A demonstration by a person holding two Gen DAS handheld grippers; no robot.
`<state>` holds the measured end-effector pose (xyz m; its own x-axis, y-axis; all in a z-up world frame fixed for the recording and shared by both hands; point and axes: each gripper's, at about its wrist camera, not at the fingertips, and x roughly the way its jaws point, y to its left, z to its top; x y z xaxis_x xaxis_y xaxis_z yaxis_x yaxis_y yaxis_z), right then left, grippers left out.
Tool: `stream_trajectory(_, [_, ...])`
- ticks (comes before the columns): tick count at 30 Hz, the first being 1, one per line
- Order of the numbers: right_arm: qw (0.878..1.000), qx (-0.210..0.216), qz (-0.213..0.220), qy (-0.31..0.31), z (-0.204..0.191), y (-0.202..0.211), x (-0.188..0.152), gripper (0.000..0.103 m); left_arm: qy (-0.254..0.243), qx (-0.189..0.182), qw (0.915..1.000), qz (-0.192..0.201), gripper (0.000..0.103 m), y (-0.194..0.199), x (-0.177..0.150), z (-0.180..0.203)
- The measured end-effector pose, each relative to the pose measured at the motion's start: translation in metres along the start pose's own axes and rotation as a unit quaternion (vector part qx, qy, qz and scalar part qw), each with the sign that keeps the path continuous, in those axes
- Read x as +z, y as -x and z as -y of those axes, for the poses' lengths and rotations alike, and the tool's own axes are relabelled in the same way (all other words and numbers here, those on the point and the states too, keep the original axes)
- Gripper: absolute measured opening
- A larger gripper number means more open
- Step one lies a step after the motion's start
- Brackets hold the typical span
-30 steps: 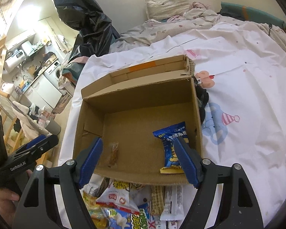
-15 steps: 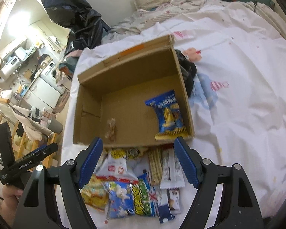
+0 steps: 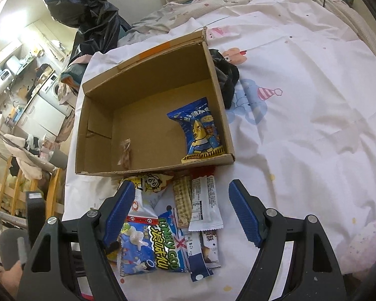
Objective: Organize snacks
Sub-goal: 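Grasp the yellow cheese bag with the left tool while the right tool grasps the blue-white bag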
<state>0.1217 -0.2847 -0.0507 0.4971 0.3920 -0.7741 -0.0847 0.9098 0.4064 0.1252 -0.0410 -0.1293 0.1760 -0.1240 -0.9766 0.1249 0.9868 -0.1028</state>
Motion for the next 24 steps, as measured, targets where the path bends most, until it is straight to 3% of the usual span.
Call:
stream_trajectory(1, [1.000, 0.000, 0.000, -0.001, 0.000, 0.000, 0.000, 0.080, 0.002, -0.006, 1.0000, -0.006, 0.070, -0.003, 0.001, 0.001])
stream_trajectory(3, [1.000, 0.001, 0.000, -0.001, 0.000, 0.000, 0.000, 0.080, -0.002, -0.015, 0.9997, -0.019, 0.050, -0.009, 0.002, 0.004])
stream_trajectory(6, [1.000, 0.002, 0.000, 0.003, -0.001, 0.000, 0.000, 0.080, -0.021, -0.007, 0.9996, -0.018, 0.039, -0.005, -0.001, 0.010])
stream_trajectory(12, [0.999, 0.036, -0.039, 0.005, -0.007, -0.009, -0.004, 0.080, -0.013, -0.027, 0.9992, 0.025, 0.038, 0.043, -0.004, 0.003])
stream_trajectory(17, [0.985, 0.094, -0.144, 0.010, -0.025, -0.045, -0.023, 0.080, 0.026, -0.006, 0.9983, 0.052, 0.038, 0.069, -0.008, -0.028])
stream_trajectory(20, [0.975, 0.072, -0.201, 0.054, -0.047, -0.070, -0.040, 0.080, 0.057, -0.007, 0.9963, 0.064, 0.038, 0.072, -0.010, -0.046])
stream_trajectory(24, [0.964, 0.002, -0.236, 0.123, -0.070, -0.098, -0.061, 0.081, 0.064, -0.002, 0.9949, 0.078, 0.038, 0.072, -0.011, -0.049])
